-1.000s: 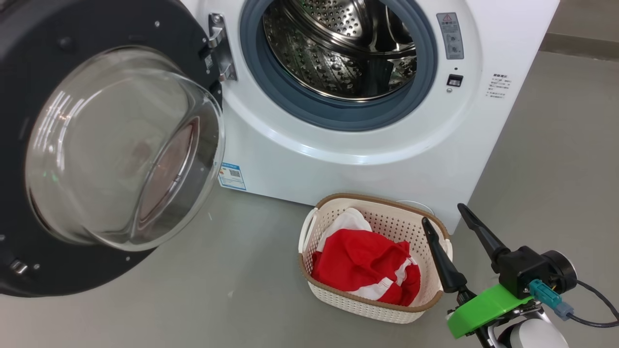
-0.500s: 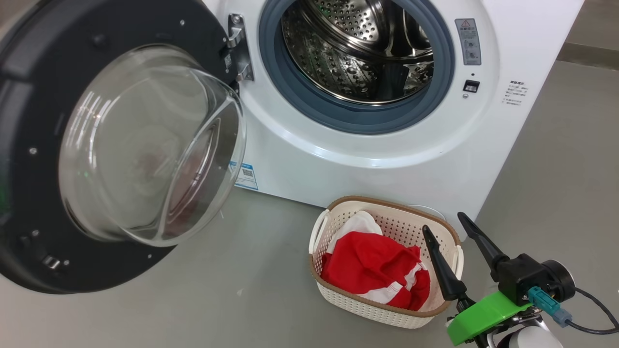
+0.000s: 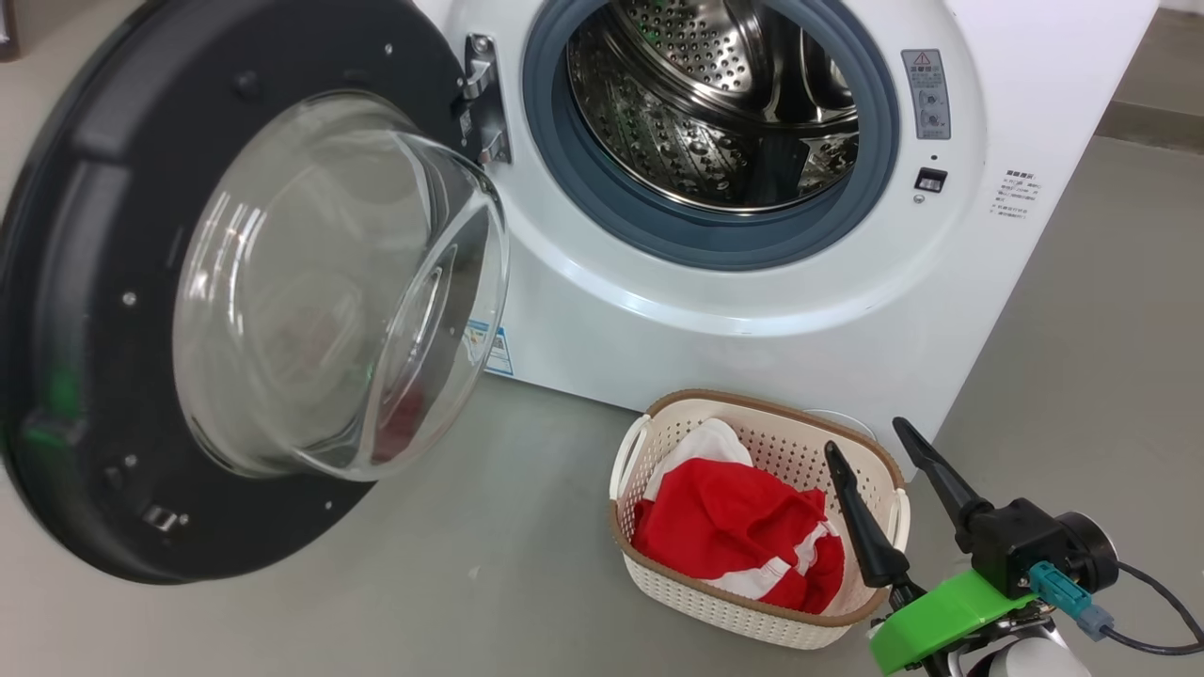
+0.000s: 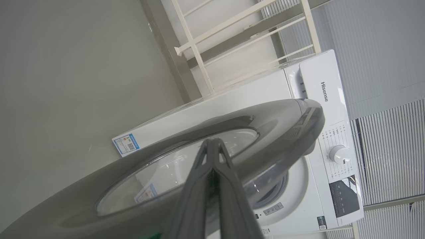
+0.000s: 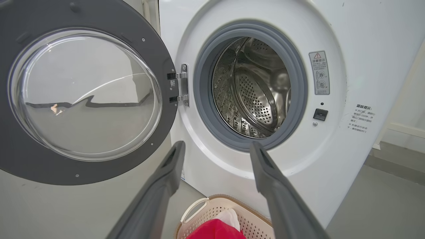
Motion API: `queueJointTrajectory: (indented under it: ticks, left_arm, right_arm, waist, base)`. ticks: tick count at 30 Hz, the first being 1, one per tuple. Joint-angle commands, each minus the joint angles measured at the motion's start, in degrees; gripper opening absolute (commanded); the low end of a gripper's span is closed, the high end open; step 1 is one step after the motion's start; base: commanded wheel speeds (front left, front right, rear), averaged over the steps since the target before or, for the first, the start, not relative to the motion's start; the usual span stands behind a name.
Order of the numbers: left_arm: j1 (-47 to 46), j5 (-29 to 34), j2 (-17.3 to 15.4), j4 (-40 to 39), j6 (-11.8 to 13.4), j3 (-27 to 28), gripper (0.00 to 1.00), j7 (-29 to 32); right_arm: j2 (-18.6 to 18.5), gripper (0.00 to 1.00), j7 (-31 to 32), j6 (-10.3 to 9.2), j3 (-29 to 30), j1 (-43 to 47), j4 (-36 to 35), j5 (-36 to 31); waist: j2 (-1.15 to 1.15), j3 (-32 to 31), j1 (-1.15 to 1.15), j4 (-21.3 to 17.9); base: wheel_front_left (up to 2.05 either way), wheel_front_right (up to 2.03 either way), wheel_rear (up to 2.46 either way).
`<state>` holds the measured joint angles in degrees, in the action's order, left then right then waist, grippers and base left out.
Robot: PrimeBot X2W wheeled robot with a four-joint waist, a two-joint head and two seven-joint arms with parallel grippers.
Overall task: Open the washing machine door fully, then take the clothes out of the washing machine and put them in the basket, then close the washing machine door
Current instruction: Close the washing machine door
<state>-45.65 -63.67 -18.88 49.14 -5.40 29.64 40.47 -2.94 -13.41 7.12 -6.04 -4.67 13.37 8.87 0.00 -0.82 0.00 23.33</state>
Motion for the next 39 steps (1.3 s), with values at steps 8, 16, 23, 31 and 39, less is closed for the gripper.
queueJointTrajectory:
  ticks: [8, 16, 23, 31, 39]
  left_arm:
    - [5.3, -2.5, 1.6, -9.0, 1.8, 1.0, 0.00, 4.2]
    - [9.2, -4.5, 5.0, -17.2, 4.2, 1.6, 0.00, 7.1]
    - [12.5, -6.5, 8.3, -24.4, 6.9, 2.5, 0.00, 8.8]
    - [15.3, -9.7, 12.8, -33.4, 10.2, 3.5, 0.00, 10.2]
    - [19.4, -12.2, 15.3, -41.4, 13.2, 1.8, 0.00, 11.1]
  right_arm:
    - [0.0, 1.00, -1.2, 0.36, -0.9, -1.1, -0.5, 1.3]
    - [0.1, 1.00, -1.5, 0.36, -1.0, -1.3, 0.2, 2.4]
    - [0.1, 1.00, -1.6, 0.36, -0.7, -1.4, 0.3, 2.8]
    - [0.1, 1.00, -1.6, 0.36, -0.3, -1.4, -0.3, 2.8]
    - [0.1, 1.00, -1.6, 0.36, -0.3, -1.0, -0.2, 3.1]
  waist:
    - [0.00, -0.3, 0.00, 0.2]
    - [0.00, -0.5, 0.00, 0.0]
    - [0.00, -0.7, 0.00, -0.6]
    - [0.00, 0.0, 0.00, -1.7]
    - [0.00, -0.7, 0.00, -3.0]
  base:
    - [0.00, 0.00, 0.00]
    - [0.00, 0.00, 0.00]
    - [0.00, 0.00, 0.00]
    - [0.00, 0.00, 0.00]
    - [0.00, 0.00, 0.00]
